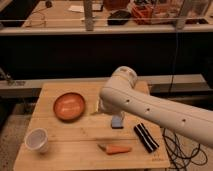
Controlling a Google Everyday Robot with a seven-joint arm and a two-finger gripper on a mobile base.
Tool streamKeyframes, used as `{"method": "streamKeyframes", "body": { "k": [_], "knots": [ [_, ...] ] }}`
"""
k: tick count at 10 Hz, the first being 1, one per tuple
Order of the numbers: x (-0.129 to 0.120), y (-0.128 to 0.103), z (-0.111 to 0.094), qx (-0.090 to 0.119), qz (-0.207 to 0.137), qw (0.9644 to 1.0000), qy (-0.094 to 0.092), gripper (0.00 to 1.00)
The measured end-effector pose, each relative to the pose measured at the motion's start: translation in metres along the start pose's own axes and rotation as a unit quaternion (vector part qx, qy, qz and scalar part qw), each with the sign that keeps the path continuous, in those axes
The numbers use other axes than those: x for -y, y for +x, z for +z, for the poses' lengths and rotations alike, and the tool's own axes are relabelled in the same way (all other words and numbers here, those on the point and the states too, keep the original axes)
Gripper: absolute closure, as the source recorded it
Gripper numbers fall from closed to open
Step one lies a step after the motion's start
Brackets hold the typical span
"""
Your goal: Move the arm in a circular motion
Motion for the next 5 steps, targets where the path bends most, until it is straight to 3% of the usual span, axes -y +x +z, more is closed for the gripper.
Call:
{"method": "streamKeyframes", "body": {
  "k": [2,5],
  "knots": [
    [0.028,0.046,-0.007,-0.013,-0.033,0.9986,0.039,0.2],
    [0.082,0.109,-0.011,-0.024,-0.06,0.9929,0.099,0.2]
  ]
}}
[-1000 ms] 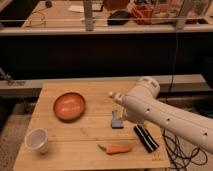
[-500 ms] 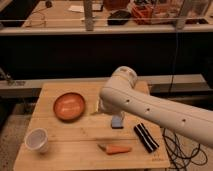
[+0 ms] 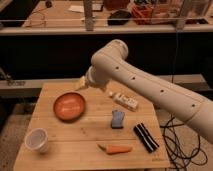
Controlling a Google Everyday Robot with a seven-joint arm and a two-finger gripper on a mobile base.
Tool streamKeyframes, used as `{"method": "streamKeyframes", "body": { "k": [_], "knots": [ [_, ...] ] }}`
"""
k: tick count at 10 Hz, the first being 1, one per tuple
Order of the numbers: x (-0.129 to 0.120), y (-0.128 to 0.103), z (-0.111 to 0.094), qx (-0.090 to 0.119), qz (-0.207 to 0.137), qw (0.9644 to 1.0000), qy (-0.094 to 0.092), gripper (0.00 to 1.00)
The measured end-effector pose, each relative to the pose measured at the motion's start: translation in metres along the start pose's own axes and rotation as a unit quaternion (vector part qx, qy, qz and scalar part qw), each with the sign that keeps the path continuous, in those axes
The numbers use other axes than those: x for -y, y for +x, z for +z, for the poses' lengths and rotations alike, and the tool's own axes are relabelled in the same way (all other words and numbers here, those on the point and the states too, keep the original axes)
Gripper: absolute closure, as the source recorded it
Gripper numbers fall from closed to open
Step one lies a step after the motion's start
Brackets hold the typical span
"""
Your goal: Move the arm in a circular motion
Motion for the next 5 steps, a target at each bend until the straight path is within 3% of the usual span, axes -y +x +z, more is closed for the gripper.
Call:
{"method": "streamKeyframes", "body": {
  "k": [2,5],
  "knots": [
    [-0.001,0.045,0.017,-0.009,0.015,0.9999,0.0,0.2],
    [-0.032,0.071,0.034,-0.01,0.054,0.9984,-0.014,0.2]
  ]
}}
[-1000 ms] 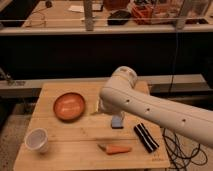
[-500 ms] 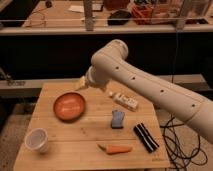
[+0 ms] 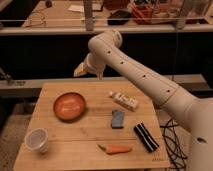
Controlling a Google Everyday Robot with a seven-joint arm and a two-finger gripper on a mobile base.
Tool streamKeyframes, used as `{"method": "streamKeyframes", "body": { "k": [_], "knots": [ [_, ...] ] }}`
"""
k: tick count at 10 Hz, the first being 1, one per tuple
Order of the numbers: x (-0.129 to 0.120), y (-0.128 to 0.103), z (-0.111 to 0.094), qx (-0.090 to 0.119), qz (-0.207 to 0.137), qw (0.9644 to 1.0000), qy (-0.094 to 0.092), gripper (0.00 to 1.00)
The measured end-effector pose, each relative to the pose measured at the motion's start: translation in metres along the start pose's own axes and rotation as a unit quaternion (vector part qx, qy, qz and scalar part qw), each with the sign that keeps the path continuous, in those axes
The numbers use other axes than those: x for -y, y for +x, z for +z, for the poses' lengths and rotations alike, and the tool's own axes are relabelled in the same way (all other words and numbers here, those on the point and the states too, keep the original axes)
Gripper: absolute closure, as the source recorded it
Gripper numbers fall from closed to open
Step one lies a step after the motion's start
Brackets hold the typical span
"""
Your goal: Move the arm in a circular motion
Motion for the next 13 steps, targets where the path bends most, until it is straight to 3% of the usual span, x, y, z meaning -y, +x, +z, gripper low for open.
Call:
{"method": "streamKeyframes", "body": {
  "k": [1,3,5,7,9,10,11,13],
  "knots": [
    [-0.021,0.008,0.008,0.001,0.021,0.9997,-0.008,0.2],
    [-0.088,0.019,0.022,0.008,0.079,0.9964,-0.032,0.2],
    [-0.137,0.022,0.027,0.011,0.12,0.9913,-0.053,0.2],
    [-0.188,0.02,0.023,0.011,0.164,0.983,-0.081,0.2],
    [-0.236,0.008,0.011,0.013,0.207,0.972,-0.111,0.2],
    [-0.264,-0.006,0.003,0.018,0.229,0.964,-0.134,0.2],
    [-0.289,-0.027,-0.003,0.025,0.248,0.9556,-0.158,0.2],
    [-0.315,-0.071,-0.012,0.037,0.268,0.9438,-0.189,0.2]
  ]
}}
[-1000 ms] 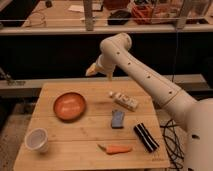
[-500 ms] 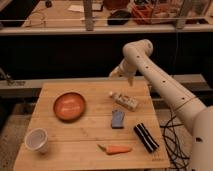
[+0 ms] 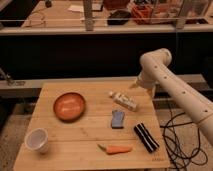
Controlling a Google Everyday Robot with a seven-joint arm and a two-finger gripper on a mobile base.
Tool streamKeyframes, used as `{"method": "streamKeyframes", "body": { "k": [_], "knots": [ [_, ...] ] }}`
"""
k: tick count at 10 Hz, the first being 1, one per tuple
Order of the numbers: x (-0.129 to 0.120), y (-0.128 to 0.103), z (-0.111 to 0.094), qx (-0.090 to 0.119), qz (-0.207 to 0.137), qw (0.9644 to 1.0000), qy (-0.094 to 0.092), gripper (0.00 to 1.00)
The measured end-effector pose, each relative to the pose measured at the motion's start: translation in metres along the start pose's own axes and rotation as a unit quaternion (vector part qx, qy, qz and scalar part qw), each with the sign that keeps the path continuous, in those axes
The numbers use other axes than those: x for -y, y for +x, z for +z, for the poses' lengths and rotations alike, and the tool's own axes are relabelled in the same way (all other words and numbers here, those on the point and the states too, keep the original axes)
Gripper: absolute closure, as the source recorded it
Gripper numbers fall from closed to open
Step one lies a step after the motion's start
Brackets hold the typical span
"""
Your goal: Move the arm in a circular motion
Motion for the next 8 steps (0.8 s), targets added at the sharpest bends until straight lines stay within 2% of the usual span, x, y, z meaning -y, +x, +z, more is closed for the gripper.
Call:
{"method": "streamKeyframes", "body": {
  "k": [2,4,6,8],
  "knots": [
    [-0.036,-0.038,0.0,0.004,0.024,0.9995,-0.017,0.2],
    [-0.069,-0.08,-0.01,-0.003,0.043,0.9989,-0.019,0.2],
    [-0.082,-0.114,-0.029,-0.015,0.047,0.9987,-0.015,0.2],
    [-0.073,-0.148,-0.047,-0.023,0.033,0.9992,-0.004,0.2]
  ]
}}
